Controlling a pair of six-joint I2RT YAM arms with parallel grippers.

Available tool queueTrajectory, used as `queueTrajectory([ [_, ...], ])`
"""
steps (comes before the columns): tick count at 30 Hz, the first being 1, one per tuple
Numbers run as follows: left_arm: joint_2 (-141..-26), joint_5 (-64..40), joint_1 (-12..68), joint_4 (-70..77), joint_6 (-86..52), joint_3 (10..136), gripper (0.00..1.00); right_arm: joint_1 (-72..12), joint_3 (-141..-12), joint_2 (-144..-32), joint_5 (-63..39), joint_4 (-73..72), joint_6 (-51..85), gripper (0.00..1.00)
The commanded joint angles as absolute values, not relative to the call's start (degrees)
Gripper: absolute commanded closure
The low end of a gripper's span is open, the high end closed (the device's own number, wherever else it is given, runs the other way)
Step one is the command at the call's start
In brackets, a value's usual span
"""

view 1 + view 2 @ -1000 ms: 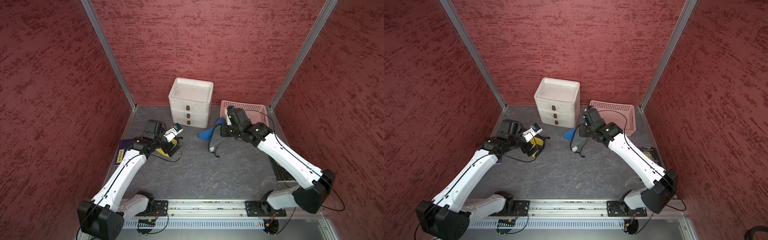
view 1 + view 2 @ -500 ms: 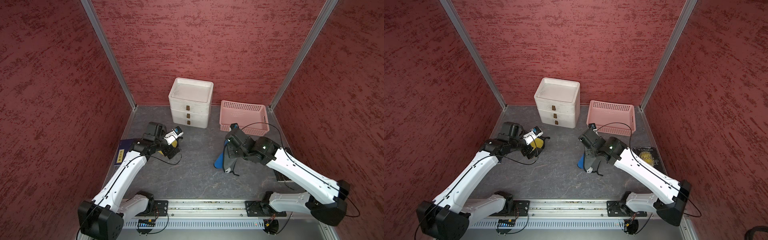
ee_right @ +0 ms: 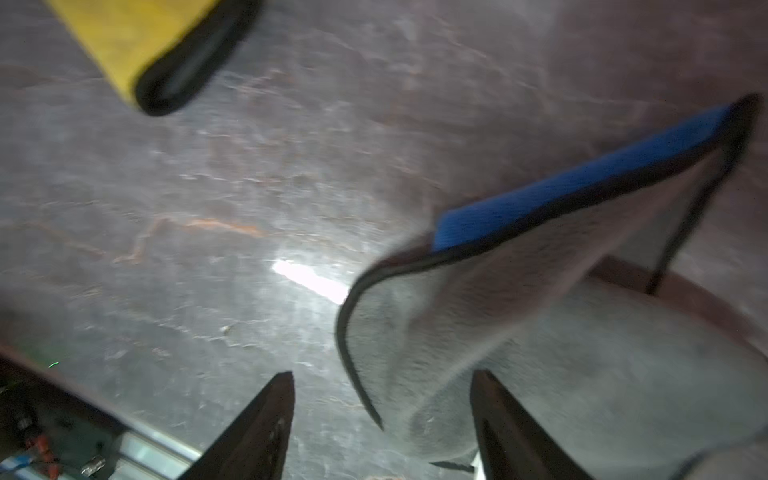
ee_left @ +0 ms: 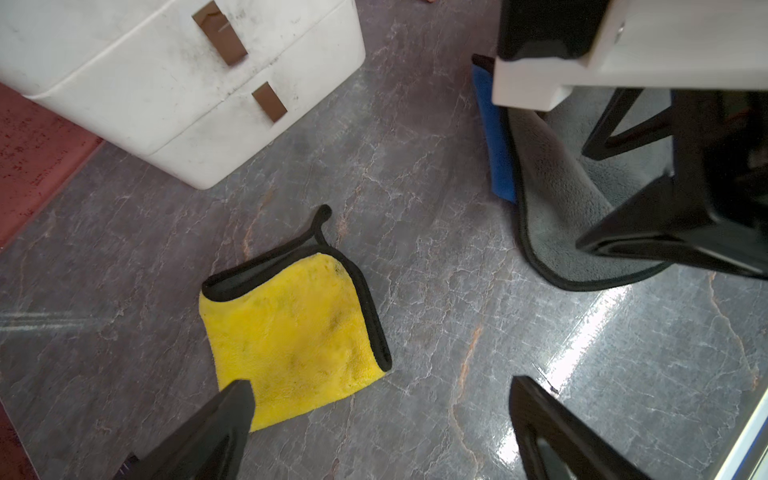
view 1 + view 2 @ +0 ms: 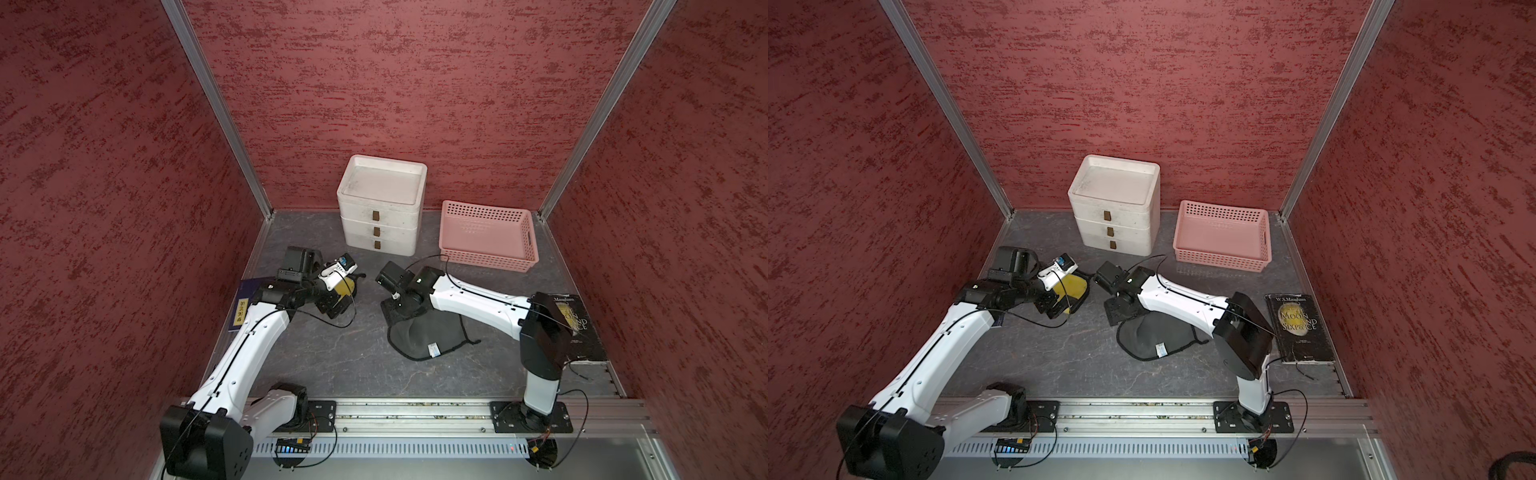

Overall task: Fold the square dishcloth
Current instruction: Place the cleaning item at the center of the board, then flatten out the cleaning item at the center of the board.

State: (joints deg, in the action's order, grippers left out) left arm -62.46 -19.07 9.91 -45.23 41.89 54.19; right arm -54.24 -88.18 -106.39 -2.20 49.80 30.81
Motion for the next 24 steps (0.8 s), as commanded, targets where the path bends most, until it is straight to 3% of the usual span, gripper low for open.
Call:
queueTrajectory([
  [1,-62.32,-19.42,11.11,-46.13,44.85,52.74,0.0,-50.75,-87.74,-97.63,-9.76,42.53,30.8,0.09],
  [3,-62.31,-19.42,13.18,-46.29,46.13,52.34,0.0,-49.08,-82.99,-93.23,-4.91,44.22,30.9,0.04],
  [9,-64.18,-17.0,27.86,-46.7,49.5,51.59,0.01,-44.36,-63.16,-78.24,6.54,50.62,37.97,0.05],
  [15,-70.27,-14.73,41.33,-42.08,58.82,47.63,0.05,-41.07,-46.38,-66.62,6.68,50.99,44.53,0.09],
  [24,-91.45,-12.01,43.54,-38.43,63.53,55.36,0.16,-37.27,-38.49,-67.73,4.45,43.96,45.64,0.15],
])
